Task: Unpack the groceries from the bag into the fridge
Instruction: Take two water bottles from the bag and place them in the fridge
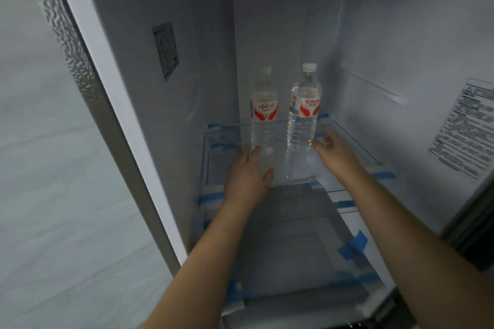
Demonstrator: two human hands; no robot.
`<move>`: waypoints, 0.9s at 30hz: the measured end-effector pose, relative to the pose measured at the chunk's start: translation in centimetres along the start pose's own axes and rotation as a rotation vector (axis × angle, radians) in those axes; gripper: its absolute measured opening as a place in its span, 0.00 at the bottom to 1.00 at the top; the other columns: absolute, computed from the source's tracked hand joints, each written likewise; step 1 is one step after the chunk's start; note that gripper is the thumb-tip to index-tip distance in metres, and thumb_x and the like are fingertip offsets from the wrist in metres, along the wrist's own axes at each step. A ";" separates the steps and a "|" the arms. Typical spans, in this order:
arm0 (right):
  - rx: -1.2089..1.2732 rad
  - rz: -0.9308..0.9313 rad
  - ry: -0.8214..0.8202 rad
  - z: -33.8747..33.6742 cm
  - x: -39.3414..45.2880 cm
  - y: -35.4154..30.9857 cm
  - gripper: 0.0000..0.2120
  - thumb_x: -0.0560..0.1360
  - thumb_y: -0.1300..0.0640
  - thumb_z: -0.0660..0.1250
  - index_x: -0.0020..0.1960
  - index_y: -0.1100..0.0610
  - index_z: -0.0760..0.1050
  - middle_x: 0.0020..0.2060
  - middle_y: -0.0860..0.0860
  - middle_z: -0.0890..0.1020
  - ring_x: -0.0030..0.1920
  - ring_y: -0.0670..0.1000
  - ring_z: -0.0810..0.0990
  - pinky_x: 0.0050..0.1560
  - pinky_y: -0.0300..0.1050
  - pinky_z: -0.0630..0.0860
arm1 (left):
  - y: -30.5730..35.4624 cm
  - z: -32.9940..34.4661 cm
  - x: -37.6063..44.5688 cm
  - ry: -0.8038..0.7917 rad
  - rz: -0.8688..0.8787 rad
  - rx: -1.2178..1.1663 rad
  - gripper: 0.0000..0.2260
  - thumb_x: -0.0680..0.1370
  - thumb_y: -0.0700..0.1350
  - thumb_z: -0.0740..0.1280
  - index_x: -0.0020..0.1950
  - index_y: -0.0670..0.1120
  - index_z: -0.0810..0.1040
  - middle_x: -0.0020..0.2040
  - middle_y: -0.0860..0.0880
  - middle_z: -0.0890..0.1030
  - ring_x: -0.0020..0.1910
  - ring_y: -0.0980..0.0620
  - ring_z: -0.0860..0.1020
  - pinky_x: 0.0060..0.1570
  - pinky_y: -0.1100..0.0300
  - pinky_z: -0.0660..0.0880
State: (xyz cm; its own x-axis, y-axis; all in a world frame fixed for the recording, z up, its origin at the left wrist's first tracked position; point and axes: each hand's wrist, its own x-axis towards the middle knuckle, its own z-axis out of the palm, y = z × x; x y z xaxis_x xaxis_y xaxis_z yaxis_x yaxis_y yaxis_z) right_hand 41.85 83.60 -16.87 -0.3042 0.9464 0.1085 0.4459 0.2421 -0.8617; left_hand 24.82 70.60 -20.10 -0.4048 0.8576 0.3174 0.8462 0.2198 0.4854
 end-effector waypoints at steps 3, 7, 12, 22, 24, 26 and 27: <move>-0.121 -0.015 -0.007 -0.8 -3.1 0.4 0.28 0.79 0.43 0.60 0.76 0.50 0.59 0.72 0.52 0.68 0.68 0.54 0.70 0.65 0.51 0.67 | 0.4 -0.5 -1.3 0.007 0.036 0.155 0.30 0.79 0.59 0.58 0.78 0.50 0.56 0.78 0.44 0.58 0.76 0.45 0.55 0.71 0.48 0.56; -0.185 -0.077 -0.010 -1.9 -6.6 0.7 0.25 0.81 0.45 0.55 0.77 0.49 0.58 0.74 0.52 0.65 0.71 0.55 0.66 0.69 0.50 0.62 | 0.8 -0.7 -2.9 -0.099 0.036 0.267 0.30 0.80 0.62 0.54 0.78 0.52 0.54 0.78 0.47 0.57 0.76 0.46 0.54 0.73 0.45 0.52; -0.567 -0.159 -0.026 -2.2 -9.2 2.3 0.23 0.82 0.48 0.51 0.76 0.51 0.60 0.74 0.55 0.64 0.73 0.57 0.61 0.72 0.55 0.60 | 1.5 -0.7 -5.2 -0.115 0.062 0.349 0.29 0.80 0.63 0.52 0.78 0.52 0.54 0.78 0.47 0.58 0.76 0.46 0.54 0.74 0.45 0.51; -0.859 -0.300 -0.051 -2.9 -14.6 5.3 0.30 0.75 0.46 0.44 0.70 0.55 0.71 0.72 0.57 0.68 0.73 0.61 0.63 0.72 0.60 0.57 | 5.3 -0.5 -11.1 -0.069 -0.010 0.538 0.35 0.75 0.67 0.38 0.77 0.53 0.57 0.77 0.48 0.62 0.76 0.47 0.55 0.73 0.43 0.45; -0.853 -0.322 -0.081 -3.2 -15.8 5.9 0.33 0.74 0.45 0.42 0.72 0.54 0.69 0.74 0.56 0.66 0.75 0.60 0.59 0.74 0.59 0.52 | 6.5 0.0 -13.1 -0.075 -0.027 0.522 0.34 0.76 0.66 0.40 0.77 0.52 0.59 0.77 0.47 0.61 0.77 0.46 0.53 0.73 0.44 0.44; -0.836 -0.340 -0.111 -3.5 -16.6 6.4 0.34 0.73 0.44 0.40 0.73 0.54 0.66 0.75 0.56 0.63 0.76 0.60 0.56 0.74 0.58 0.50 | 7.4 0.3 -15.0 -0.083 -0.032 0.522 0.33 0.76 0.65 0.41 0.77 0.52 0.59 0.77 0.47 0.62 0.77 0.46 0.53 0.73 0.44 0.42; -0.832 -0.351 -0.127 -3.6 -17.1 6.7 0.34 0.73 0.44 0.40 0.73 0.54 0.66 0.75 0.56 0.64 0.76 0.60 0.56 0.74 0.59 0.51 | 7.7 0.3 -16.0 -0.093 -0.038 0.534 0.32 0.77 0.65 0.43 0.77 0.53 0.58 0.77 0.48 0.61 0.77 0.47 0.53 0.74 0.45 0.42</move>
State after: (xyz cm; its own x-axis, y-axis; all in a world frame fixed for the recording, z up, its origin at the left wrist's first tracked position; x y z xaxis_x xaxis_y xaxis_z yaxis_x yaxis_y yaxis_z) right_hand 53.05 69.78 -22.73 -0.6054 0.7704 0.1996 0.7585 0.6345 -0.1485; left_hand 37.95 58.70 -21.71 -0.4265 0.8766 0.2228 0.8998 0.4363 0.0059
